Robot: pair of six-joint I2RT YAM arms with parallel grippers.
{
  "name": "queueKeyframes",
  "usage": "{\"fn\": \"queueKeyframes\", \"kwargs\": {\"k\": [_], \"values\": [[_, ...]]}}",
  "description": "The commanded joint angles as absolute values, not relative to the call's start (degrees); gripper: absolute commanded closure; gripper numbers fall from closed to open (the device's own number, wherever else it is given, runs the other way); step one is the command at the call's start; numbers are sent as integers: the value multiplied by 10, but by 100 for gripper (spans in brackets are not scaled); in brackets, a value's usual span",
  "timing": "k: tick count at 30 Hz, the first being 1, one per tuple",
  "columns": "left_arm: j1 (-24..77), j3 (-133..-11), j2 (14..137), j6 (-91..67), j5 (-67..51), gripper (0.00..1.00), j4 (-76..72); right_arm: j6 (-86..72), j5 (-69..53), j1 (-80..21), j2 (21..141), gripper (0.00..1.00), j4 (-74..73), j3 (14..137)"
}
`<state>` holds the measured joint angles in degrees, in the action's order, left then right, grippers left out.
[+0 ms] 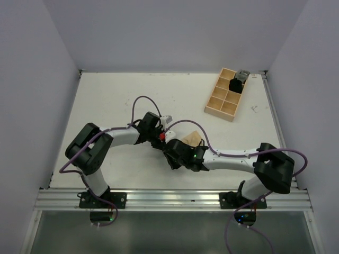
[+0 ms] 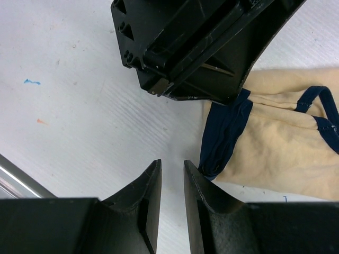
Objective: Roll the underwear
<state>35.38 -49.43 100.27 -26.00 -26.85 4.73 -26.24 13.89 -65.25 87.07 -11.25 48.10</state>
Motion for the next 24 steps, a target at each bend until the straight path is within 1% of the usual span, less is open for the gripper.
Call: {"fn": "queueKeyframes", "kwargs": {"k": [1,7,13,19,24], "values": [[358,-482,1039,-245,-205,71,111,-253,163,-657,875,73,-105,499],[358,-483,1042,-246,-203,72,115,-258,177,-657,911,73,-124,511],[358,-487,1037,-249,-197,72,125,-240,220,-657,916,69,-146,532],[358,-493,1039,-246,-195,72,134,-232,217,-657,898,69,-142,531],[358,-497,1044,-249,-195,72,133,-233,220,-657,917,69,-148,534]]}}
